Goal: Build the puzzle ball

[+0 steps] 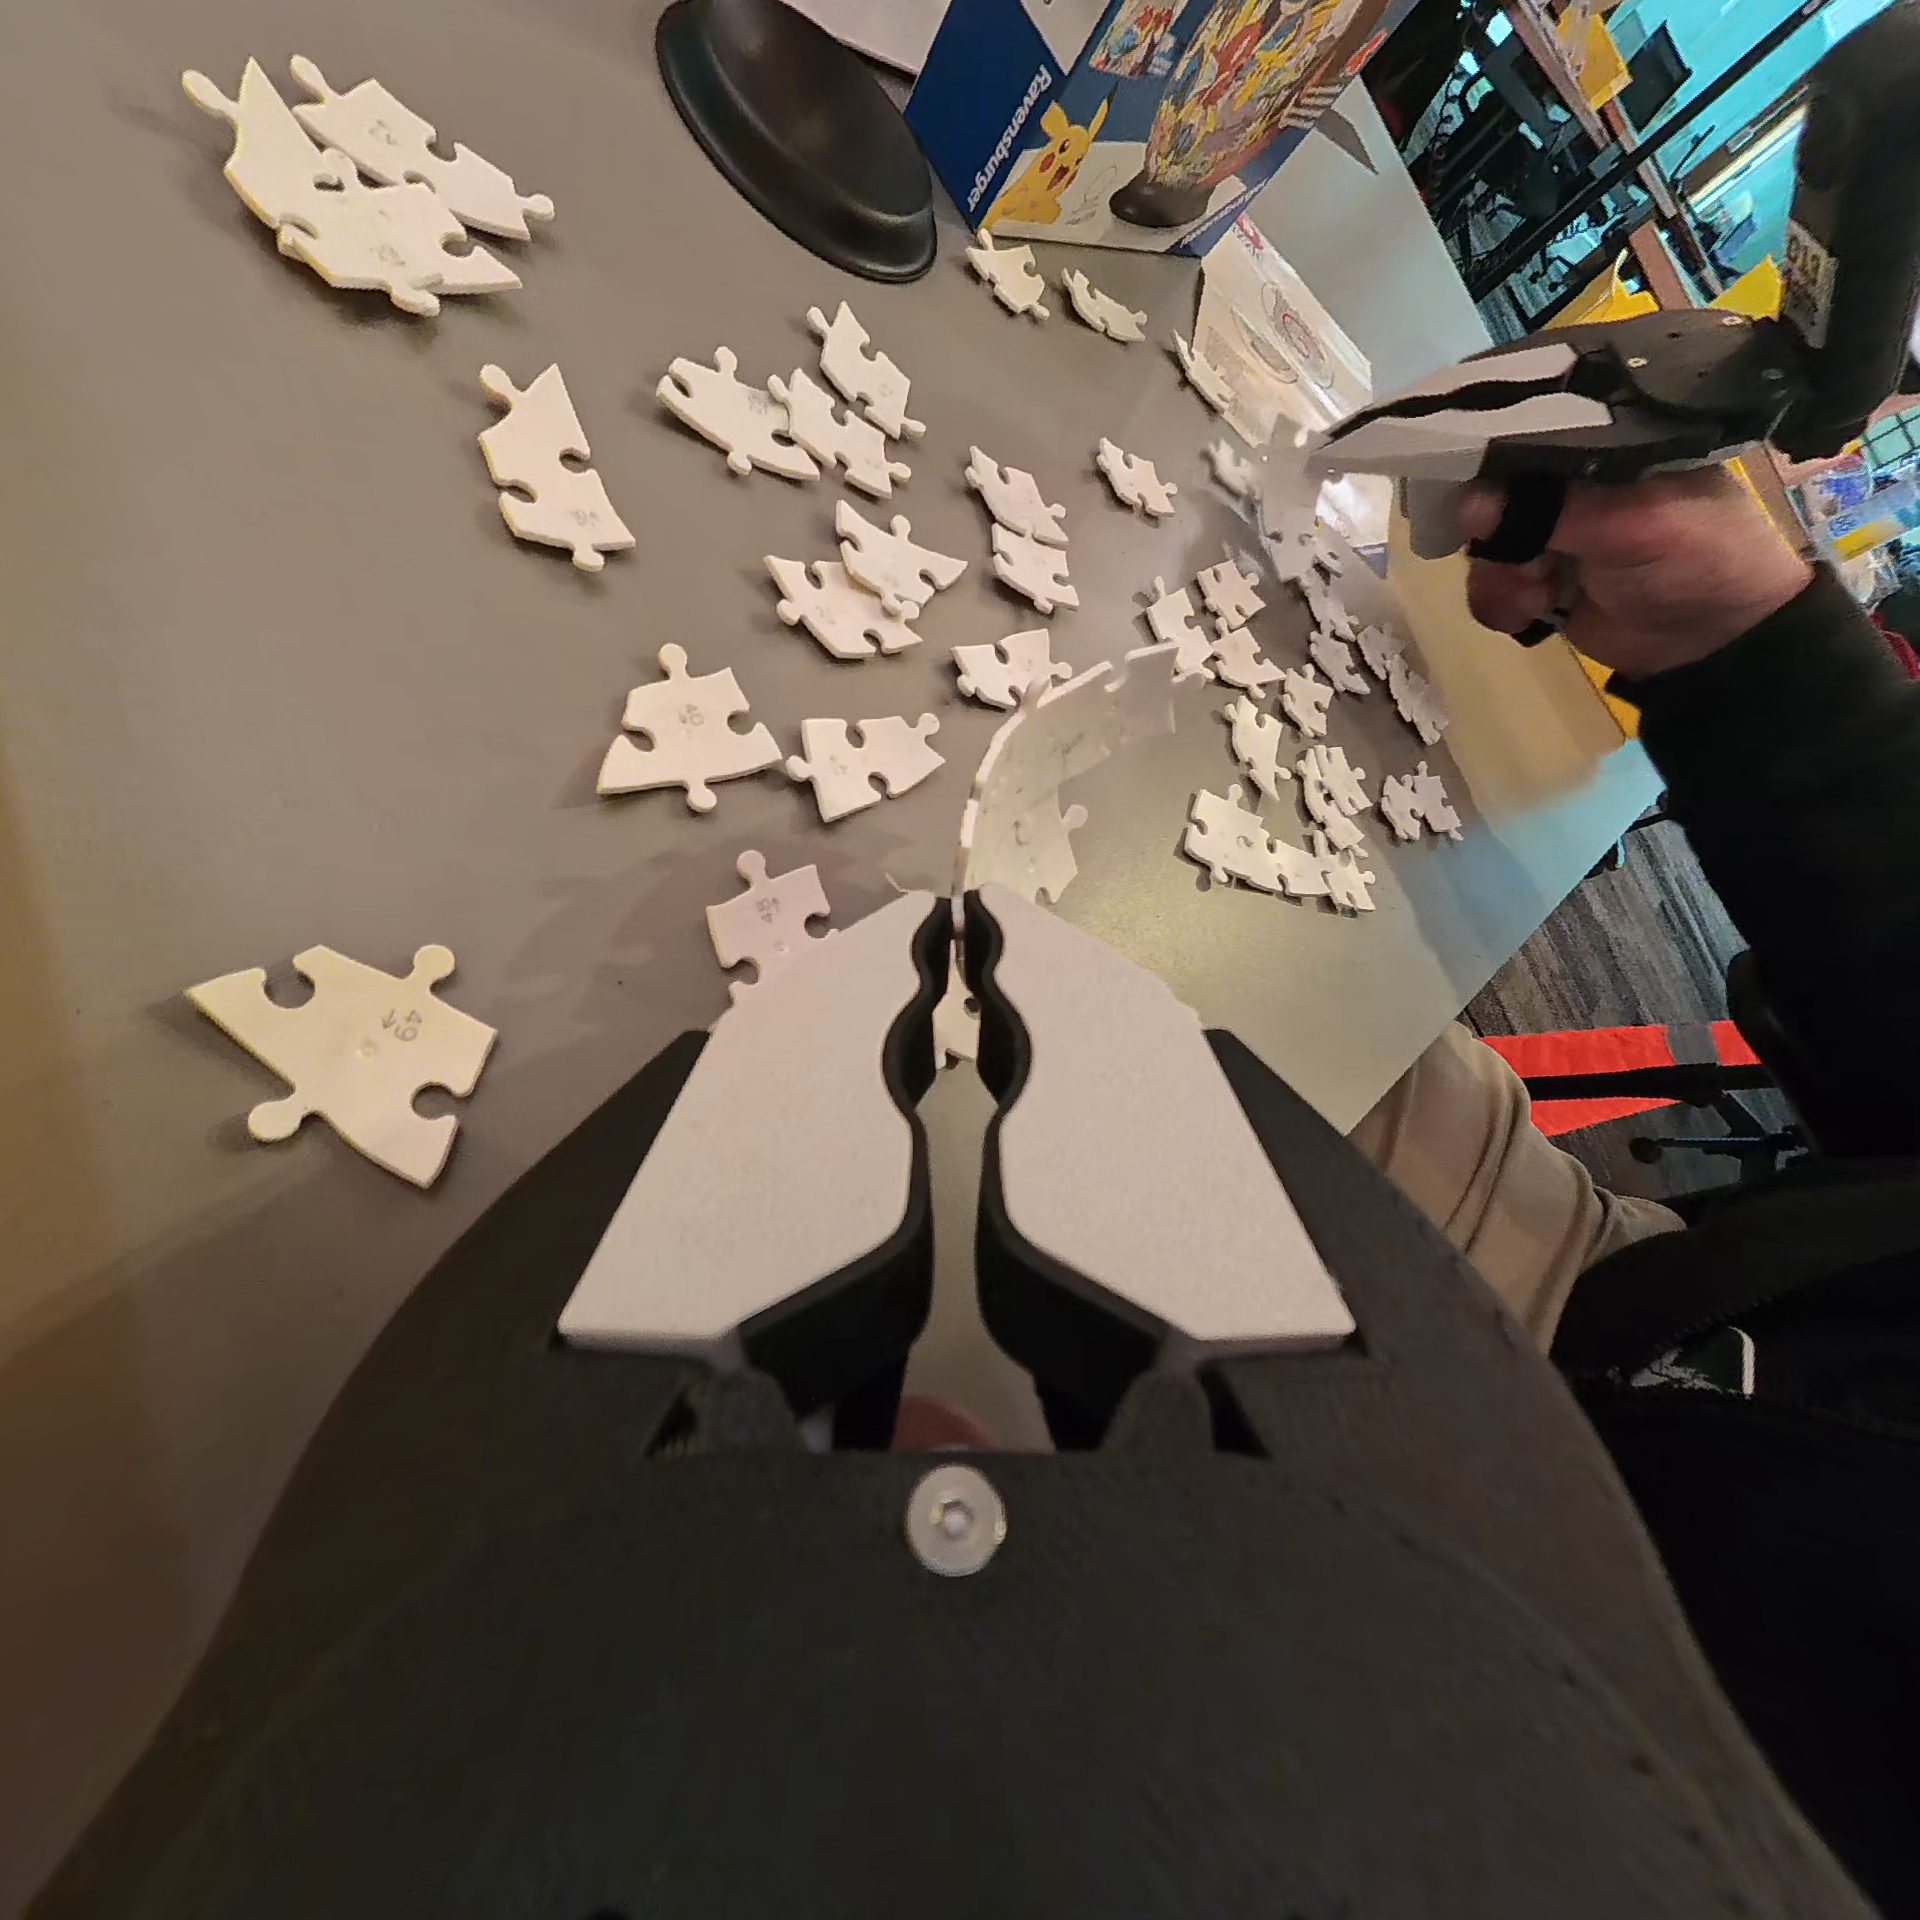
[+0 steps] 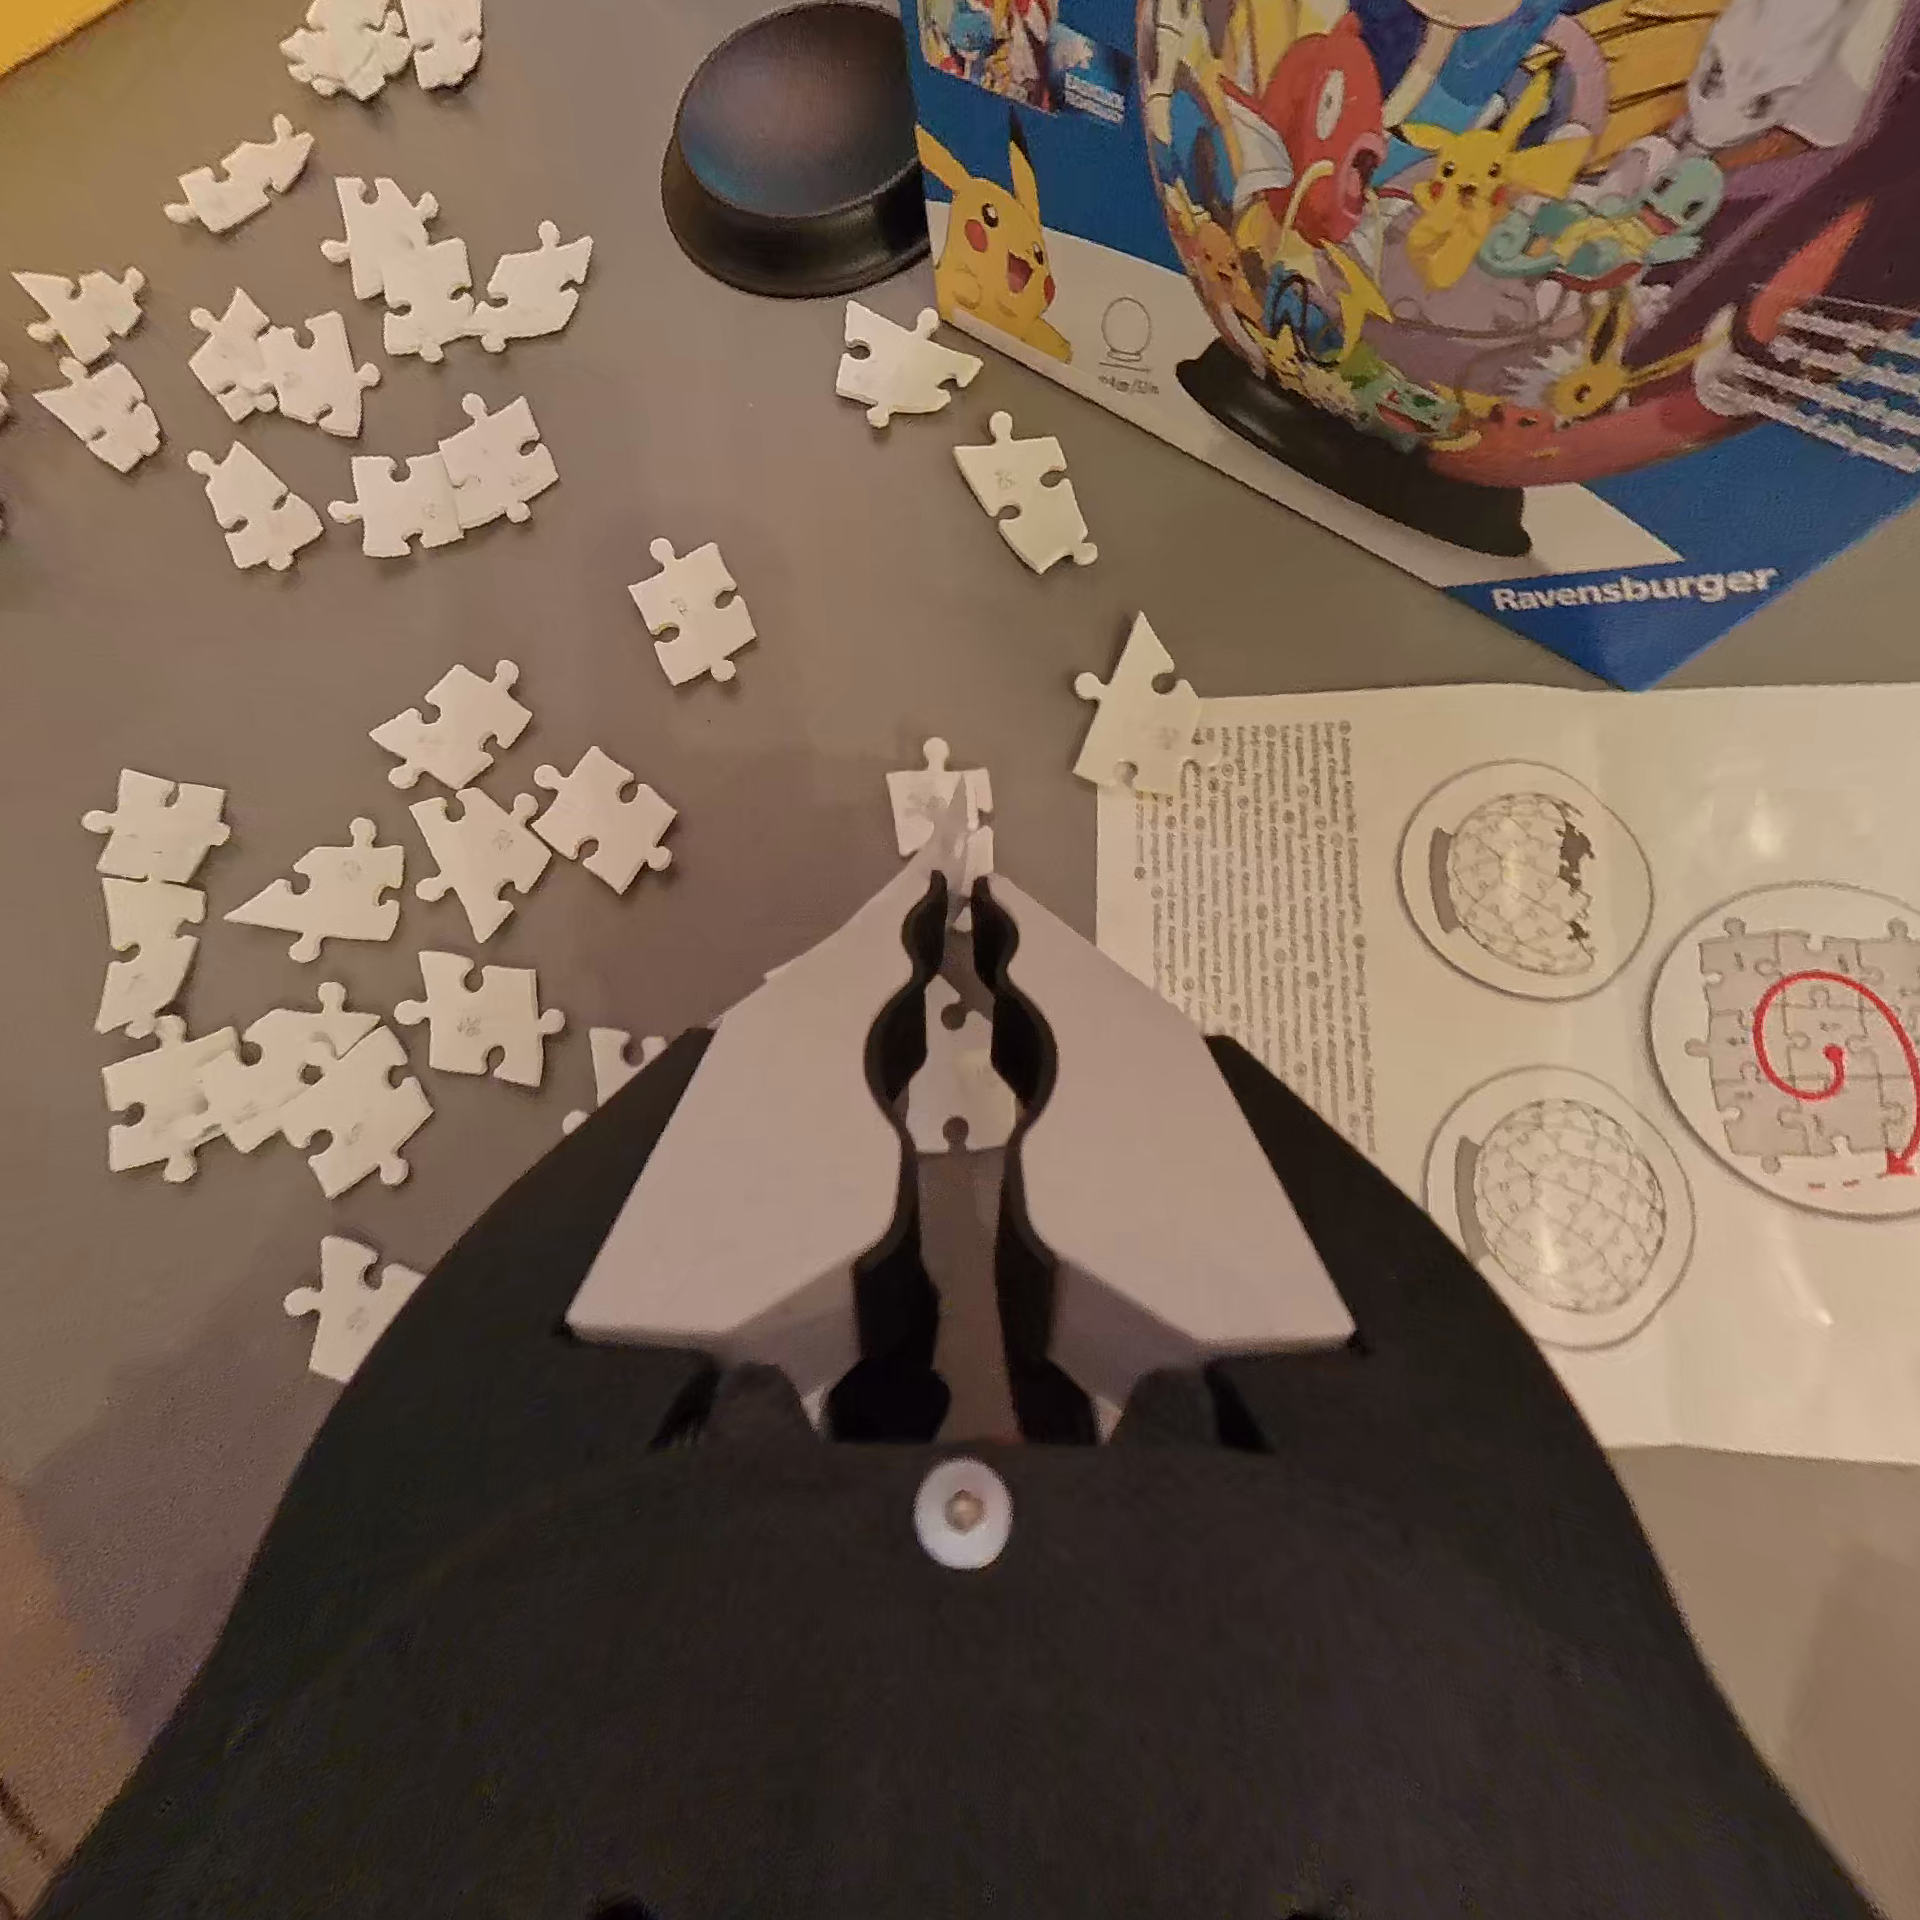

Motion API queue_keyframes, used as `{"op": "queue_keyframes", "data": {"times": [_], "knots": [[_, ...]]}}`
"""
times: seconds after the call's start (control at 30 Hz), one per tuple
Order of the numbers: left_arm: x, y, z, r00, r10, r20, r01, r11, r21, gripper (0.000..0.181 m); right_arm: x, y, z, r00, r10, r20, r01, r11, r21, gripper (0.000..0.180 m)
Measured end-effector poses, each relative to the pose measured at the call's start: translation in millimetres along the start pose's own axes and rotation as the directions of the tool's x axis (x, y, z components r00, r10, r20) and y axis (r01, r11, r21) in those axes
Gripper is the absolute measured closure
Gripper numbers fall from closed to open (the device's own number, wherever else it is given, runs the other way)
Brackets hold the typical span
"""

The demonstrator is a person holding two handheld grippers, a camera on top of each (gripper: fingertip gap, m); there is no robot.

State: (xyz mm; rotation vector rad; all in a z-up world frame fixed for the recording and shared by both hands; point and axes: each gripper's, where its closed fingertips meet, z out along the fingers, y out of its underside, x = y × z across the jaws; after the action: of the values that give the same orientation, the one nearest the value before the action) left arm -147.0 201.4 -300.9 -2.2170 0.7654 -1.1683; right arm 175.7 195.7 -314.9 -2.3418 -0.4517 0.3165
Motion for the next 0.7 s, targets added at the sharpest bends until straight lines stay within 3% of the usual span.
{"op": "queue_keyframes", "data": {"times": [0.37, 0.57, 0.7], "knots": [[1.2, 1.2, 1.8, 1.000, 0.005, -0.002, -0.005, 1.000, -0.007, 0.178, 3.9, 19.3, -17.0, 0.989, 0.131, 0.064, -0.127, 0.990, -0.067, 0.178], [0.4, 1.5, 2.0, 1.000, 0.003, -0.001, -0.003, 1.000, -0.008, 0.178, -2.9, 28.2, -16.8, 0.988, 0.116, 0.099, -0.104, 0.987, -0.119, 0.162], [0.4, 2.1, 3.0, 1.000, 0.003, -0.003, -0.003, 1.000, -0.011, 0.178, -7.9, 33.1, -19.6, 0.983, 0.117, 0.142, -0.097, 0.986, -0.138, 0.161]]}}
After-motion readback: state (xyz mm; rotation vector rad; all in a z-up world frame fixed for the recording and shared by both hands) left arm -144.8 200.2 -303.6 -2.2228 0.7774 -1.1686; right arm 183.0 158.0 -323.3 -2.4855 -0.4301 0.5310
